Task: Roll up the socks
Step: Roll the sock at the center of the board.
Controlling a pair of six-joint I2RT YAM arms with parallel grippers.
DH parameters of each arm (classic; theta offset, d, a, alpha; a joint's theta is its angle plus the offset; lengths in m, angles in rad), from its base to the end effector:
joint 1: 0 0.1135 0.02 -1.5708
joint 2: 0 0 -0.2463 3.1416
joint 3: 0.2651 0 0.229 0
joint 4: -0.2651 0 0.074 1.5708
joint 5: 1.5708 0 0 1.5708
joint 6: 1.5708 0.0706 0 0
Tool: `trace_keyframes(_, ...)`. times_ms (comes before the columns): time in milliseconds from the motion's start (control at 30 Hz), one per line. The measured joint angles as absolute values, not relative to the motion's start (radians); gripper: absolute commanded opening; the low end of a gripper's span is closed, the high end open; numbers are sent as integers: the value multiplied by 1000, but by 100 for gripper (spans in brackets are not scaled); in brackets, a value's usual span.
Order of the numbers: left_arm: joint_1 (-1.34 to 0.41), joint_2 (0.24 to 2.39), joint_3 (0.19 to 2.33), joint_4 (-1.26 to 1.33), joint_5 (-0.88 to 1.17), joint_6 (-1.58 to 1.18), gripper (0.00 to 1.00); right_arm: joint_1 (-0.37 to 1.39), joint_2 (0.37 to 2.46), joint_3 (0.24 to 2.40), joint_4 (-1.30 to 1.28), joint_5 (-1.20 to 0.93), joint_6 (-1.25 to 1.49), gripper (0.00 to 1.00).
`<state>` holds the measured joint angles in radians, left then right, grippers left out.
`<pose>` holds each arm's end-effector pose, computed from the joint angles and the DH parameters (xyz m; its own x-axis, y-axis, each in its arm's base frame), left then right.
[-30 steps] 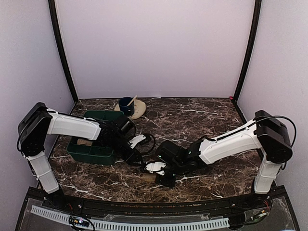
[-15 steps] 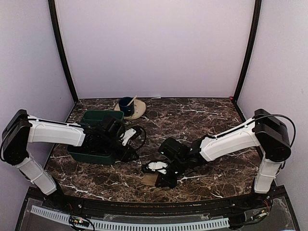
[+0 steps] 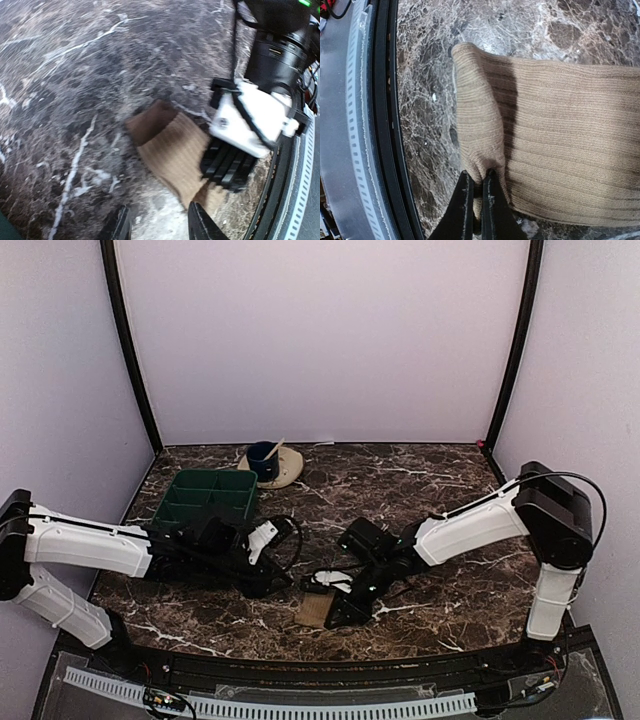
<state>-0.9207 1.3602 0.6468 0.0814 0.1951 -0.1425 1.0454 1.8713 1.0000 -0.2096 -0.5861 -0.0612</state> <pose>0.1649 -0.2395 0.1705 -0.4783 0.3989 -0.7824 0.8160 0.5313 -0.2280 0.1386 0.3168 0.1011 -0.3897 -0.7737 -0.4995 -0.8767 0.1457 0.4584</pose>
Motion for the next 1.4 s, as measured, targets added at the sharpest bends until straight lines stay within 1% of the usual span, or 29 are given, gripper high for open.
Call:
trace_keyframes(133, -986, 1357, 633, 113, 166, -130, 41, 1023, 1887, 1000, -214, -645, -61, 0)
trace_keyframes(600, -1121, 1362, 614, 118, 65, -10, 42, 975, 1950, 1028, -277, -828, -61, 0)
trace_keyframes(1067, -1222, 1498, 732, 21, 32, 136, 43, 959, 1983, 1070, -353, -868, -74, 0)
trace_keyframes(1400, -1243, 1528, 762, -10, 22, 204, 43, 955, 1988, 1082, -388, -873, -84, 0)
